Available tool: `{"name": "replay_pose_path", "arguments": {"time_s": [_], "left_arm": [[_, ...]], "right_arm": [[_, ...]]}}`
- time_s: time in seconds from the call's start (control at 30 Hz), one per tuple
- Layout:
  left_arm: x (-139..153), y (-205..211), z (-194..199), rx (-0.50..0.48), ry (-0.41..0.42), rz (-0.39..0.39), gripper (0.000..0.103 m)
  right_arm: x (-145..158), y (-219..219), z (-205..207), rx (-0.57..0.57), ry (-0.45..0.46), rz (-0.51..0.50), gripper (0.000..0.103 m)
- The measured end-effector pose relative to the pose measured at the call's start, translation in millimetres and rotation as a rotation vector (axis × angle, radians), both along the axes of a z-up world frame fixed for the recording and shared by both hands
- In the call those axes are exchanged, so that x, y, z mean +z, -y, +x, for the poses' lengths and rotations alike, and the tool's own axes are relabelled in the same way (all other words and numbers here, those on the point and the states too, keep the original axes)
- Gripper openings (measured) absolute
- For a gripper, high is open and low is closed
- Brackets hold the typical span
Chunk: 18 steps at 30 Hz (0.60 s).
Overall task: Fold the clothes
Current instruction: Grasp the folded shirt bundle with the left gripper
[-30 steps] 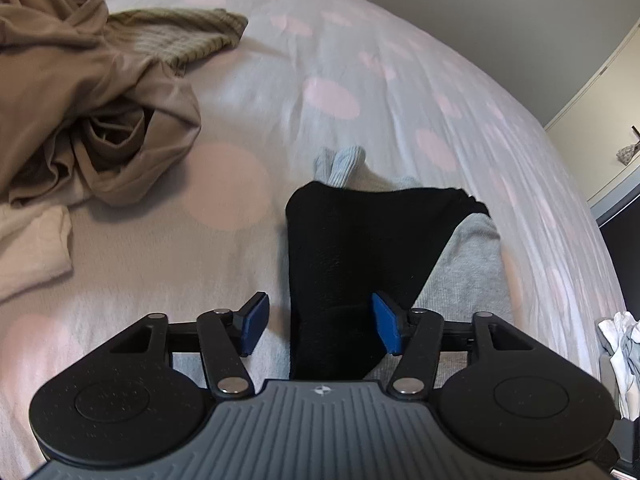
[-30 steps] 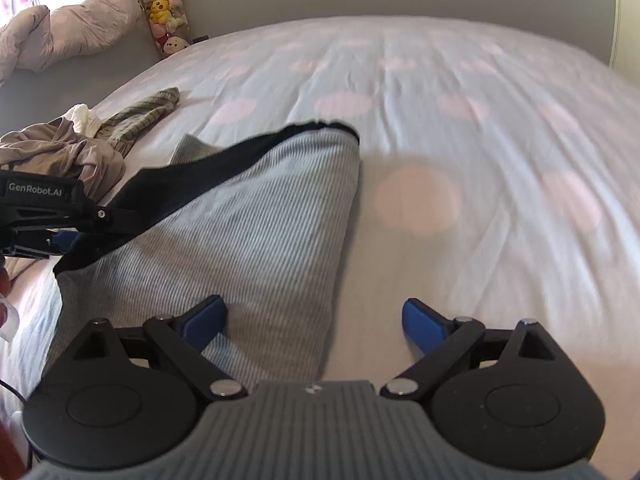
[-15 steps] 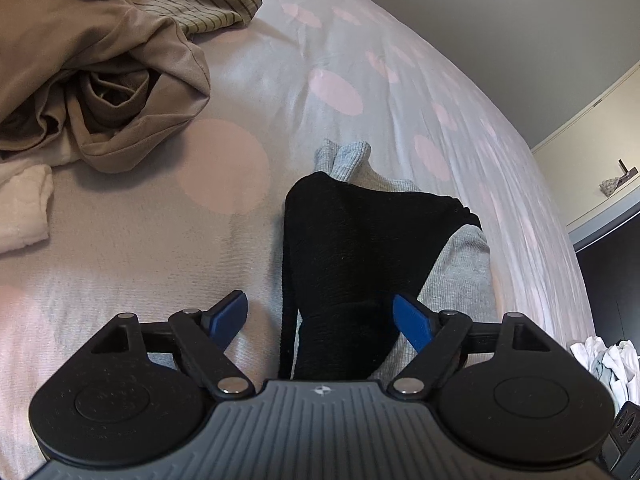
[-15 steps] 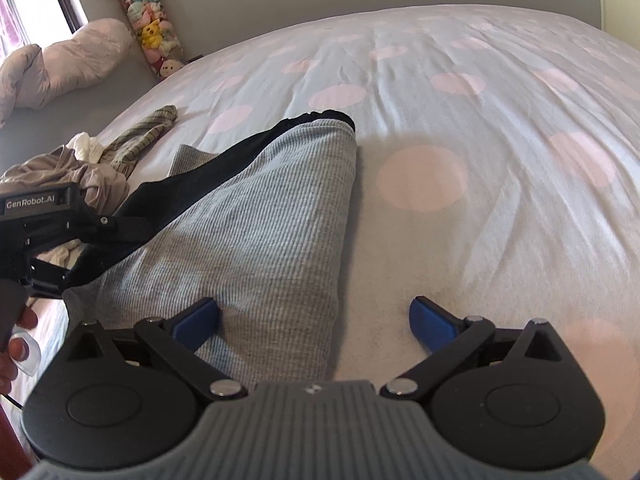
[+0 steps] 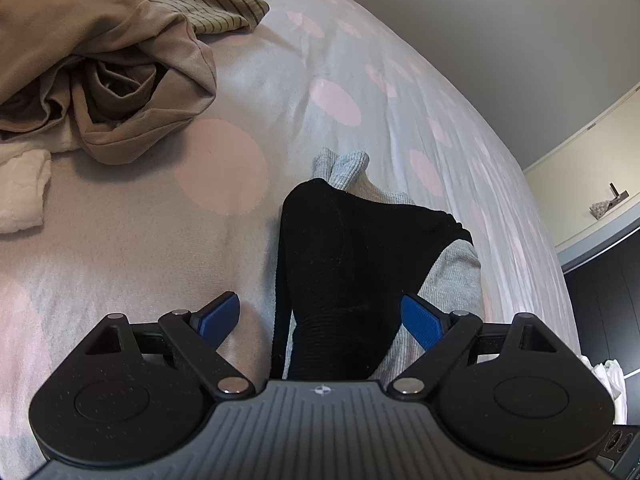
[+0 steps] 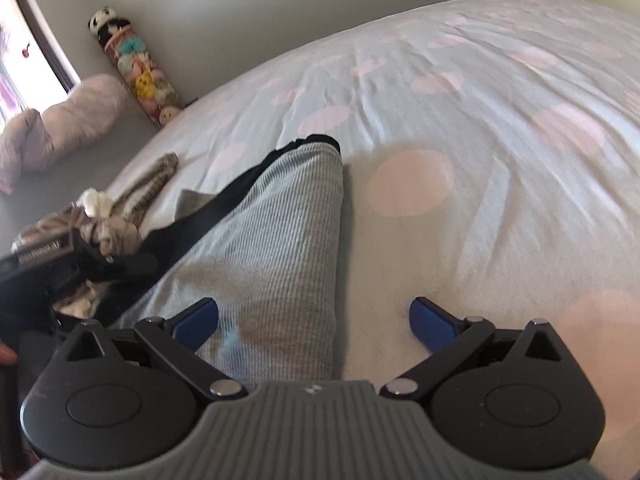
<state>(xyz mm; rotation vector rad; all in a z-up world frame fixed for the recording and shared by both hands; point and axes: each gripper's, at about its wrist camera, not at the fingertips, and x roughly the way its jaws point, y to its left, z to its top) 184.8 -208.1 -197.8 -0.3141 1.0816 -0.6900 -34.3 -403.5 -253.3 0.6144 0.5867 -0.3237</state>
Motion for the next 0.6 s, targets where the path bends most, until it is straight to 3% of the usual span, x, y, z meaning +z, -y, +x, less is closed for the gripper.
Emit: {"name": "replay_pose_path", "arguments": {"time_s": [0.43,0.6], "left_arm": [[8,2,10,0.000,0.063,0.017,0.089],[11,-2,19,0.013,0.057,-0.014,0.089]], "right_arm": [[8,-2,10,0.038,0.036,-0.142,0.102],[13,4,22,0.047,0.013,-0.205,0.102]]}}
